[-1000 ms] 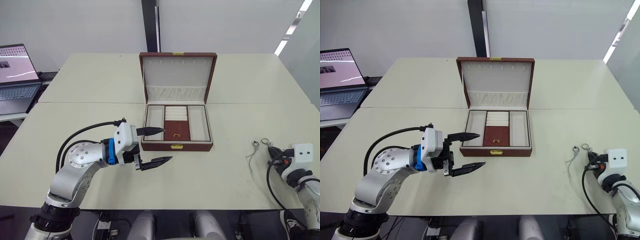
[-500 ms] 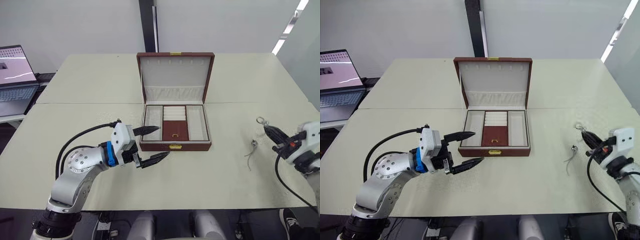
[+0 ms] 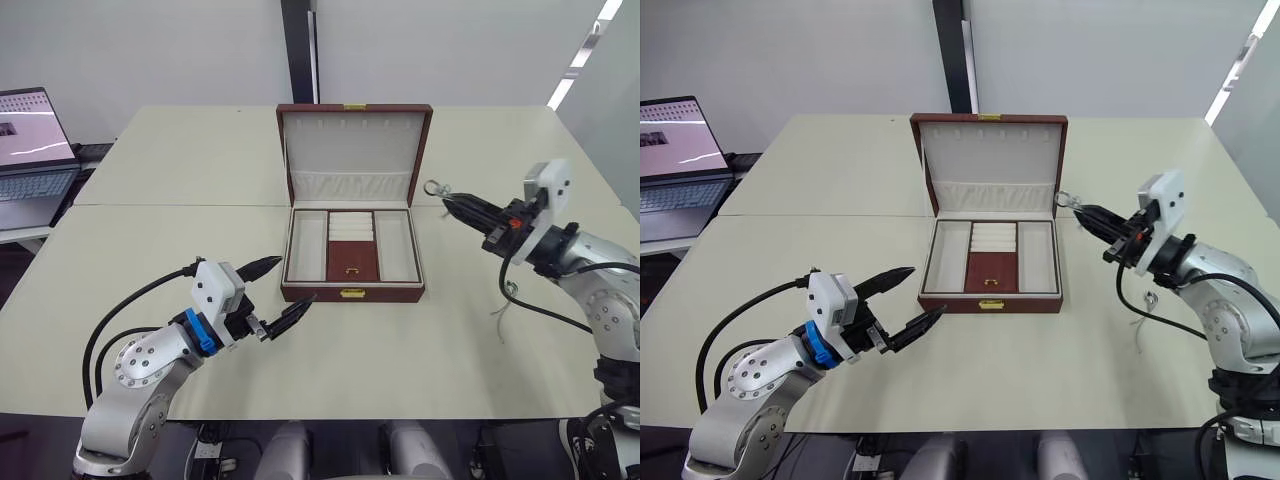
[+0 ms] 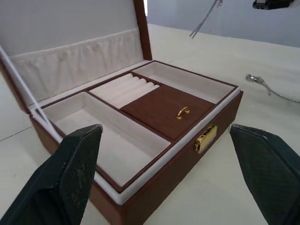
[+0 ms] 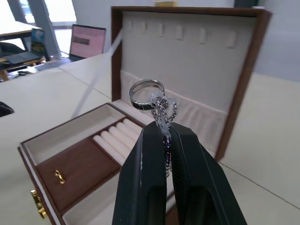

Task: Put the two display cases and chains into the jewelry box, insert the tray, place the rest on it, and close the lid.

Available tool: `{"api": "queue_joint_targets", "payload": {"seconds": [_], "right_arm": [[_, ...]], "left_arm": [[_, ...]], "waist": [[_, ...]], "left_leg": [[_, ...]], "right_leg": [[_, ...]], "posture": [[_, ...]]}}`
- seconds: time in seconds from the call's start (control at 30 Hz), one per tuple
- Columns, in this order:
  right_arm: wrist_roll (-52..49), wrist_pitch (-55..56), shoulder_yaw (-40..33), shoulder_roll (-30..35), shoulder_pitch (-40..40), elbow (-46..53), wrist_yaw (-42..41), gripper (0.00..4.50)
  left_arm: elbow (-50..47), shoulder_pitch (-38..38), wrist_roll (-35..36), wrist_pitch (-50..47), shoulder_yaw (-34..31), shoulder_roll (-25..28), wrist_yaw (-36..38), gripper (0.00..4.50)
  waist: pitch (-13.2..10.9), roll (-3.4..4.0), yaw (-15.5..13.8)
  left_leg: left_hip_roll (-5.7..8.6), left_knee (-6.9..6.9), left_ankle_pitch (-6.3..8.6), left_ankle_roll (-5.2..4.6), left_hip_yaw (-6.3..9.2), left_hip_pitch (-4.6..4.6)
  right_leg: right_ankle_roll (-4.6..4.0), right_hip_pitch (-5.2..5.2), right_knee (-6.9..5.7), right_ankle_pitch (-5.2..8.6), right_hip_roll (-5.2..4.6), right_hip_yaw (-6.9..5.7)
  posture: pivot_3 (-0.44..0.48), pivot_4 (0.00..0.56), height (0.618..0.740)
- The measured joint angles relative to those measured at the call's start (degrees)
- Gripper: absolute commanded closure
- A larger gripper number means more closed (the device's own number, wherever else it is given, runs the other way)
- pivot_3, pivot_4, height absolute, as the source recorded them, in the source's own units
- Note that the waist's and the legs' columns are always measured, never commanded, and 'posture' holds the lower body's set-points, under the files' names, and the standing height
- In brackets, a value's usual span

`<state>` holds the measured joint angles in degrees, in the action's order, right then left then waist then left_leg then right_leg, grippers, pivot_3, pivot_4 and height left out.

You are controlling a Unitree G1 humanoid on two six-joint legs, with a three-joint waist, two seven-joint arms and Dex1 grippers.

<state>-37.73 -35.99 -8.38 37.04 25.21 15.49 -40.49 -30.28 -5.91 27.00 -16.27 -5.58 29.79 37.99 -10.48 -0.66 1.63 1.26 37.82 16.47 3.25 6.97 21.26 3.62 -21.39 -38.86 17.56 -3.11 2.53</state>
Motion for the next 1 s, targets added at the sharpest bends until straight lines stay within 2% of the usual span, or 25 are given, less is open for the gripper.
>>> {"api": "queue_joint_targets", "payload": {"seconds": [0.27, 0.57, 1.0], "right_arm": [[3.7, 0.2, 10.3, -7.0, 11.3, -4.9, -2.0, 4.47], [10.1, 3.4, 19.2, -15.6, 18.2, -13.7, -5.2, 4.47], [18.0, 10.6, 23.7, -23.9, 20.5, -25.1, -8.8, 4.47]], "left_arm": [[-2.5, -5.5, -1.8, 0.8, -1.4, -5.3, -7.1, 0.00], [-3.4, -9.6, -4.5, 3.5, -2.0, -9.4, -12.5, 0.00], [-4.1, -13.9, -6.9, 5.9, -2.1, -12.4, -16.1, 0.00]], "waist": [[0.0, 0.00, 0.4], [0.0, 0.00, 0.2], [0.0, 0.00, 0.2]], "left_leg": [[-0.06, -0.04, 0.00, 0.00, 0.06, -0.01], [-0.01, -0.01, -0.01, 0.02, 0.18, 0.15], [0.00, 0.01, -0.02, 0.04, 0.27, 0.54]], "right_leg": [[-0.04, -0.09, -0.04, 0.02, 0.05, -0.02], [-0.04, -0.26, -0.06, 0.01, 0.01, -0.04], [-0.05, -0.71, -0.13, 0.00, 0.00, -0.02]], "posture": [[0.000, 0.150, 0.740], [0.000, 0.150, 0.740], [0.000, 0.150, 0.740]]}}
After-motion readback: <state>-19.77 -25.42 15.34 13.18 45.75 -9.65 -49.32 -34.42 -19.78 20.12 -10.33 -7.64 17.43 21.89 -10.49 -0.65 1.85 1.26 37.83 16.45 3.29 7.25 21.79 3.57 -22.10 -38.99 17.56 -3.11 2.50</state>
